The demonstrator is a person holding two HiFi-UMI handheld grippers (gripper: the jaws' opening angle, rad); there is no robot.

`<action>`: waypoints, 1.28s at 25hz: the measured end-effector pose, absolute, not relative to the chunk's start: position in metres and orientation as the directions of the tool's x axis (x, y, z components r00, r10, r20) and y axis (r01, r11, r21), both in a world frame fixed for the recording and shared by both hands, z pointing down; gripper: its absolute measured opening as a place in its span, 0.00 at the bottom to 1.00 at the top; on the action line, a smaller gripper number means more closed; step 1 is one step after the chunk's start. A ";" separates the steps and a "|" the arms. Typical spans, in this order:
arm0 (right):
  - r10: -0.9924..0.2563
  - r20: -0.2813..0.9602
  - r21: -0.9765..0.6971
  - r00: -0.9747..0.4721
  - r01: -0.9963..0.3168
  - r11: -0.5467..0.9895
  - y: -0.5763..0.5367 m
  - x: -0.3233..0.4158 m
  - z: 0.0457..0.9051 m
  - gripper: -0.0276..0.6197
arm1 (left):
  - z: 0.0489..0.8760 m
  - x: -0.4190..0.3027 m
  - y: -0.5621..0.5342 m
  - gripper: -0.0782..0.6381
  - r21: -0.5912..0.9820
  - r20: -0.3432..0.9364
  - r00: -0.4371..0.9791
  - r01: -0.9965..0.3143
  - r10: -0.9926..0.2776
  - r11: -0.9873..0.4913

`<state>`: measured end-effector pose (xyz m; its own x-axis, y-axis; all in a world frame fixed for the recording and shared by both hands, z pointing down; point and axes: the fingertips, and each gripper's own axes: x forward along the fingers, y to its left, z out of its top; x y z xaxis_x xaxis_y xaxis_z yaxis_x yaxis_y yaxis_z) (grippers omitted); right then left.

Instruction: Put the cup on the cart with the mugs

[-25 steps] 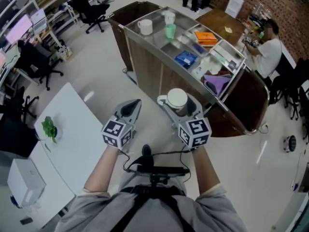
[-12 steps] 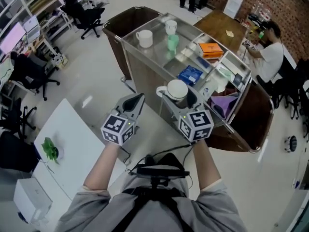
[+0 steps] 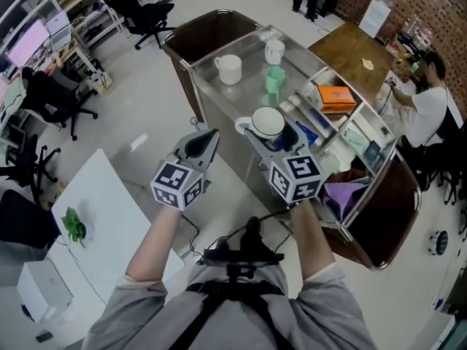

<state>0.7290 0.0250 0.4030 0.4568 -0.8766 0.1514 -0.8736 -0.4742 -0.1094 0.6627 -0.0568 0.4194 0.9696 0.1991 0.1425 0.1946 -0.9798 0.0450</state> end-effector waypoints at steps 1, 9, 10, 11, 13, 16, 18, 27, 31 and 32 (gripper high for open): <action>-0.882 0.150 -0.118 0.447 -0.878 -0.464 0.021 0.738 0.402 0.66 | 0.418 0.671 -0.059 0.11 0.044 0.141 0.972 0.185 0.190 -0.982; -0.921 0.166 -0.108 0.354 -0.921 -0.373 -0.016 0.815 0.395 0.65 | 0.407 0.726 -0.079 0.11 0.020 0.127 0.987 0.098 0.099 -0.995; -0.923 0.169 -0.104 0.345 -0.925 -0.365 -0.023 0.824 0.393 0.66 | 0.405 0.732 -0.083 0.11 0.013 0.126 0.988 0.089 0.090 -0.996; -0.924 0.175 -0.103 0.340 -0.927 -0.360 -0.031 0.833 0.393 0.66 | 0.404 0.737 -0.088 0.11 0.010 0.128 0.988 0.083 0.083 -0.997; -0.923 0.195 -0.099 0.332 -0.929 -0.356 -0.044 0.847 0.397 0.66 | 0.404 0.744 -0.096 0.11 0.010 0.137 0.988 0.073 0.074 -0.997; -0.918 0.233 -0.082 0.321 -0.934 -0.347 -0.064 0.865 0.406 0.65 | 0.407 0.757 -0.110 0.11 0.038 0.135 0.989 0.064 0.069 -0.997; -0.913 0.258 -0.078 0.317 -0.935 -0.347 -0.077 0.875 0.415 0.66 | 0.409 0.763 -0.120 0.11 0.050 0.136 0.988 0.063 0.070 -0.997; -0.882 0.360 -0.108 0.303 -0.926 -0.362 -0.113 0.901 0.461 0.66 | 0.421 0.772 -0.153 0.11 0.080 0.152 0.987 0.046 0.058 -0.996; -0.874 0.393 -0.117 0.285 -0.928 -0.355 -0.123 0.906 0.473 0.65 | 0.424 0.774 -0.157 0.11 0.087 0.155 0.986 0.048 0.061 -0.995; -0.872 0.401 -0.118 0.282 -0.928 -0.355 -0.125 0.908 0.476 0.65 | 0.424 0.774 -0.157 0.11 0.088 0.155 0.986 0.047 0.060 -0.995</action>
<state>0.9080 -0.1248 0.4760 0.2823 -0.8715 0.4010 -0.9276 -0.3546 -0.1177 0.7744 -0.1575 0.4242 0.9861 0.0603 0.1546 0.0470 -0.9950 0.0879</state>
